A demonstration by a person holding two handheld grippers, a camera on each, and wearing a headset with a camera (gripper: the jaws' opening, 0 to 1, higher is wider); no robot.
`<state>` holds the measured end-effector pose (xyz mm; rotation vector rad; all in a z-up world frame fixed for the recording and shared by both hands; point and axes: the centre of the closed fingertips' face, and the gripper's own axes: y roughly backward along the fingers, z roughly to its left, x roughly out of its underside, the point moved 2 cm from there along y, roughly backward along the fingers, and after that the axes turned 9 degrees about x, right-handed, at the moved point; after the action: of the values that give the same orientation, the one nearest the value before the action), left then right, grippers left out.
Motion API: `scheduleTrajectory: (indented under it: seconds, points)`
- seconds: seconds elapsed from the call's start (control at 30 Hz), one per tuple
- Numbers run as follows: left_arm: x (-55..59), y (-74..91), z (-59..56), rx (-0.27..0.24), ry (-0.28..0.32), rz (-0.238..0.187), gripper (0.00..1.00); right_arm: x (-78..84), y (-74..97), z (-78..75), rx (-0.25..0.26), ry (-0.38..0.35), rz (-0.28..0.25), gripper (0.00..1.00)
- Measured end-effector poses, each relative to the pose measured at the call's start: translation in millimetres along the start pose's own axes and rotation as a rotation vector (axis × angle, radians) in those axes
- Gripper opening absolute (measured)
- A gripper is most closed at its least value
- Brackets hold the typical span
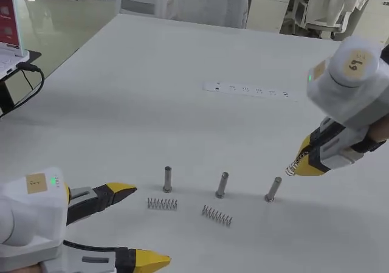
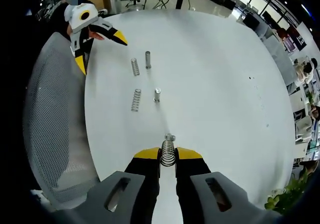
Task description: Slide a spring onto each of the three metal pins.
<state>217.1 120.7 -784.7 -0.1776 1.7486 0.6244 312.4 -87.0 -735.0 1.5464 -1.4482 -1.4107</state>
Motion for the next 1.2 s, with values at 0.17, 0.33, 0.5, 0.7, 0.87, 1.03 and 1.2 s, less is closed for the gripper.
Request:
scheduleTrajectory:
  seconds: [0.17,0.33,0.5,0.7,0.87,1.03,1.2]
  points:
    - [1.1,0.8,-0.7,-0.002,-0.001,0.003,0.72,-0.2,-9.8,-2.7,-0.017,0.005,0.021,0.09]
    - [1.4,1.3,-0.3,-0.007,0.0,0.003,0.72,0.5,-17.1,-4.1,-0.027,0.021,0.046,0.09]
    - [1.4,1.7,0.1,-0.012,0.0,0.002,0.72,0.6,-22.4,-3.5,-0.042,0.023,0.058,0.09]
    - [1.8,2.5,0.6,-0.016,0.001,0.002,0.72,0.4,-27.9,-3.7,-0.051,0.031,0.072,0.09]
    - [2.1,3.3,1.1,-0.02,0.002,0.002,0.71,0.6,-30.8,-3.1,-0.061,0.035,0.081,0.09]
    - [2.4,3.8,1.6,-0.022,0.003,0.001,0.71,1.4,-33.3,-4.1,-0.065,0.035,0.089,0.09]
    - [3.6,3.8,1.9,-0.024,0.005,0.003,0.7,1.8,-36.0,-2.9,-0.071,0.041,0.099,0.09]
